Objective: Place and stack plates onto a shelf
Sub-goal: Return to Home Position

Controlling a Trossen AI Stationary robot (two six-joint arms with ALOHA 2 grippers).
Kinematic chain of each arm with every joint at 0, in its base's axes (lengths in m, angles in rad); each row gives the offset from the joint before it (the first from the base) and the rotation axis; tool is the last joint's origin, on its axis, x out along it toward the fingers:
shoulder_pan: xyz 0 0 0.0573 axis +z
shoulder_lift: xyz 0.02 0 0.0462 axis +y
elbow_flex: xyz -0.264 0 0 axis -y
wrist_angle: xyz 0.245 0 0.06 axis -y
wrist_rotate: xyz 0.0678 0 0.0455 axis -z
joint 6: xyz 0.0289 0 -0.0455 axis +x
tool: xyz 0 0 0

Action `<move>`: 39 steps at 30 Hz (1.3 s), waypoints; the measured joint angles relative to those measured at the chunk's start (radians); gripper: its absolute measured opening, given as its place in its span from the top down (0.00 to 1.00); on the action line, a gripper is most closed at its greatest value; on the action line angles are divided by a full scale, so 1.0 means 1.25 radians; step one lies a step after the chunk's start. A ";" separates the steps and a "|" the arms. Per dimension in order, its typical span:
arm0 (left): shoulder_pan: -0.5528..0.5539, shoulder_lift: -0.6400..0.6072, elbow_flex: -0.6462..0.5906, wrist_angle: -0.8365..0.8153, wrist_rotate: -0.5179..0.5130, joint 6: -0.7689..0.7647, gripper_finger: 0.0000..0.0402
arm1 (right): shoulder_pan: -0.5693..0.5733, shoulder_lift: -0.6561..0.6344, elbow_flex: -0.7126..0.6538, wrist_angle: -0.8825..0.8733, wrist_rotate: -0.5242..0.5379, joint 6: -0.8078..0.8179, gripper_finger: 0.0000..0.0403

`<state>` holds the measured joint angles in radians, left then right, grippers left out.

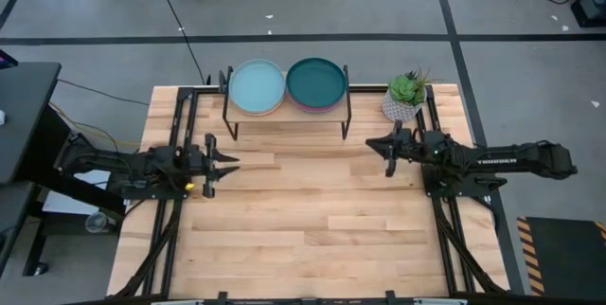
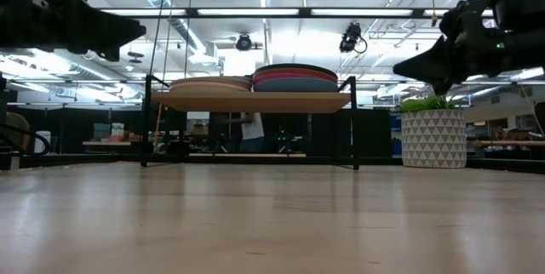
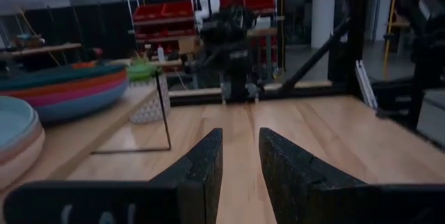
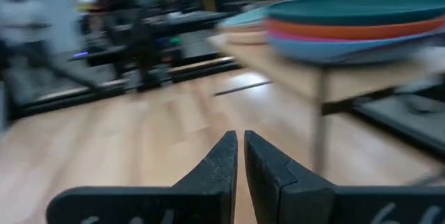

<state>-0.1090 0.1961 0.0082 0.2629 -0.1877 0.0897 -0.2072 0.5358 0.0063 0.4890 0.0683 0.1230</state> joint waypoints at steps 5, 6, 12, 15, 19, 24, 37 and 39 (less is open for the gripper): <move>0.000 0.000 0.000 0.008 0.000 -0.027 0.75 | -0.013 0.000 0.000 0.004 0.159 0.050 0.92; 0.000 0.000 0.000 0.009 0.000 -0.051 0.75 | -0.014 0.000 0.000 0.004 0.180 0.051 0.92; 0.000 0.000 0.000 0.010 0.000 -0.150 0.75 | -0.015 0.000 0.000 0.004 0.199 0.050 0.92; 0.000 0.000 0.000 0.010 0.001 -0.143 0.75 | -0.015 0.000 0.000 0.004 0.198 0.047 0.92; 0.000 0.000 -0.001 0.010 0.000 -0.142 0.75 | -0.015 0.000 0.000 0.004 0.196 0.047 0.92; 0.000 0.000 -0.001 0.010 0.001 -0.140 0.75 | -0.015 0.000 0.000 0.004 0.196 0.046 0.92; 0.000 0.000 -0.001 0.010 0.001 -0.140 0.75 | -0.015 0.000 0.000 0.004 0.196 0.046 0.92; 0.000 0.000 -0.001 0.010 0.001 -0.140 0.75 | -0.015 0.000 0.000 0.004 0.196 0.046 0.92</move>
<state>-0.1089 0.1959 0.0071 0.2756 -0.1871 -0.0849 -0.2257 0.5362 0.0063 0.4942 0.3130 0.1810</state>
